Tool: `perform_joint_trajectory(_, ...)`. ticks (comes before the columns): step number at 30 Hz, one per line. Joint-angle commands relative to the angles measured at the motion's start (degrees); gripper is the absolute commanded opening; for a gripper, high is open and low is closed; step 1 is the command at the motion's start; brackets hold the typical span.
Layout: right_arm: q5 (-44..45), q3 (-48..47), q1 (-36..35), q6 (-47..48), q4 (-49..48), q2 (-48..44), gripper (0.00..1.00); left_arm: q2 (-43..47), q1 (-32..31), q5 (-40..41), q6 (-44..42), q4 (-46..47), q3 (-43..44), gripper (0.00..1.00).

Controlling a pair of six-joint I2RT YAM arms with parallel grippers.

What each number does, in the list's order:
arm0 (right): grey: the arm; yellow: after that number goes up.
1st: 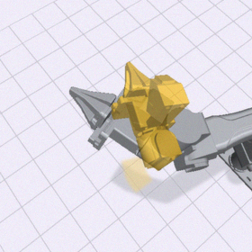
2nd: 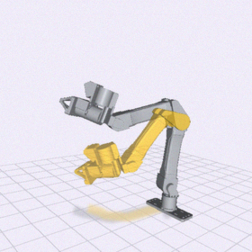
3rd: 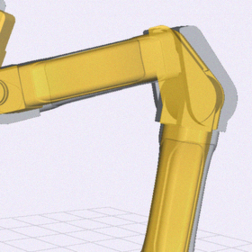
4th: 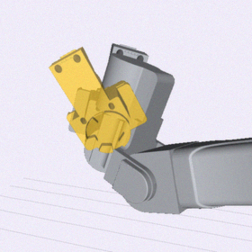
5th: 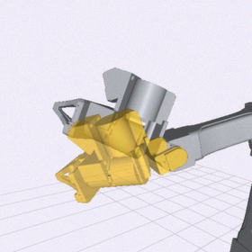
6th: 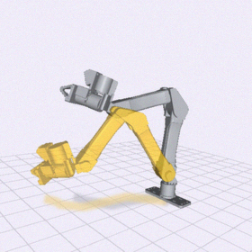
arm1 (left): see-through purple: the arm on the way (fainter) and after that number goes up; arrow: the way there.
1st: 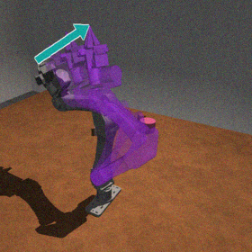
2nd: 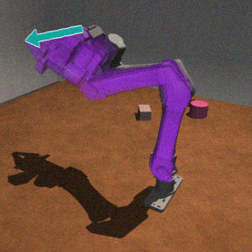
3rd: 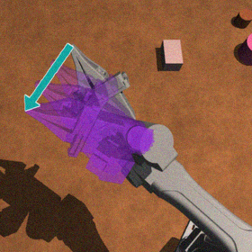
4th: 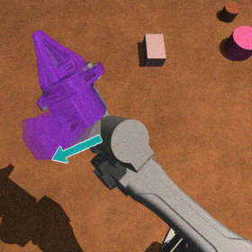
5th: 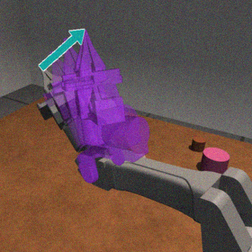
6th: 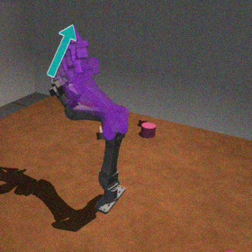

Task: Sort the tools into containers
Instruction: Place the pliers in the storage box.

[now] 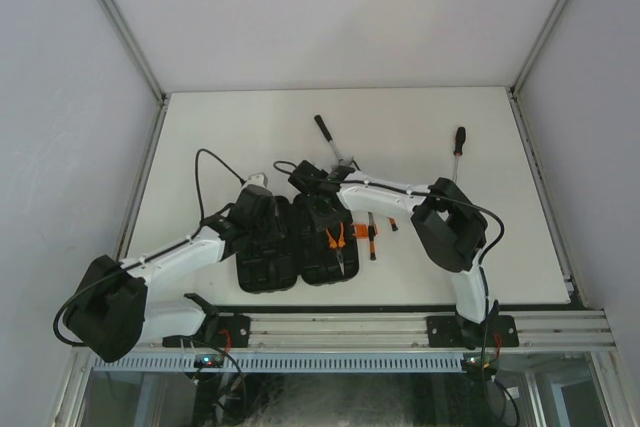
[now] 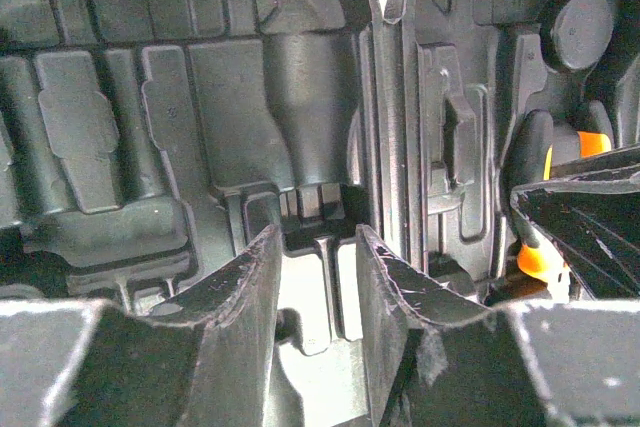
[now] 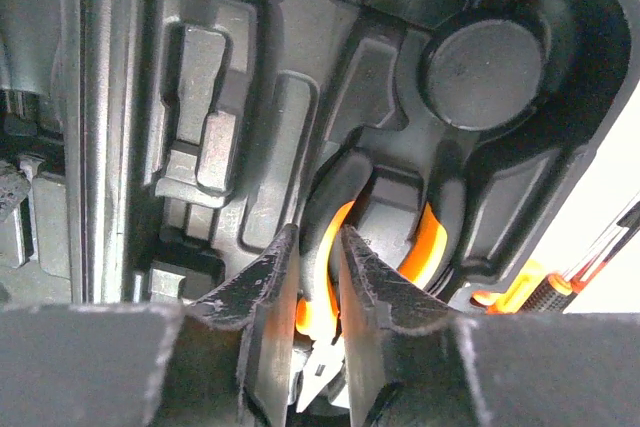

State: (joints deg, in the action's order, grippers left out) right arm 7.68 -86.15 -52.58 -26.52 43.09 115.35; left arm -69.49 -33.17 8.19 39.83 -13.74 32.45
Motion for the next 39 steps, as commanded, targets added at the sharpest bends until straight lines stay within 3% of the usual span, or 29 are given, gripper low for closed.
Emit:
perform_joint_trajectory(1,0.4,-1.2,-0.6,-0.5,0.5,1.3,0.2,-0.6,0.4,-0.6,-1.1,1.0,0.3,0.4)
perform_joint_trajectory(8,-0.7,0.3,0.1,-0.6,0.7,-0.7,0.0,-1.0,0.4,-0.2,-1.1,0.3,0.4,0.39)
perform_joint_trajectory(16,-5.9,3.6,2.1,-0.4,-0.8,-5.6,0.0,-1.1,0.5,0.3,-2.6,0.0,0.2,0.39)
perform_joint_trajectory(23,-8.6,5.1,2.3,-0.8,-0.9,-4.4,0.0,-0.7,0.6,0.9,-2.7,-0.8,0.2,0.39)
perform_joint_trajectory(35,-1.9,9.0,3.1,-6.2,-0.1,-5.1,0.0,1.2,1.4,1.2,-3.0,-2.4,0.6,0.4)
perform_joint_trajectory(39,-1.2,9.4,3.4,-7.3,-0.4,-5.9,0.09,1.9,1.5,1.4,-3.1,-3.2,1.2,0.42)
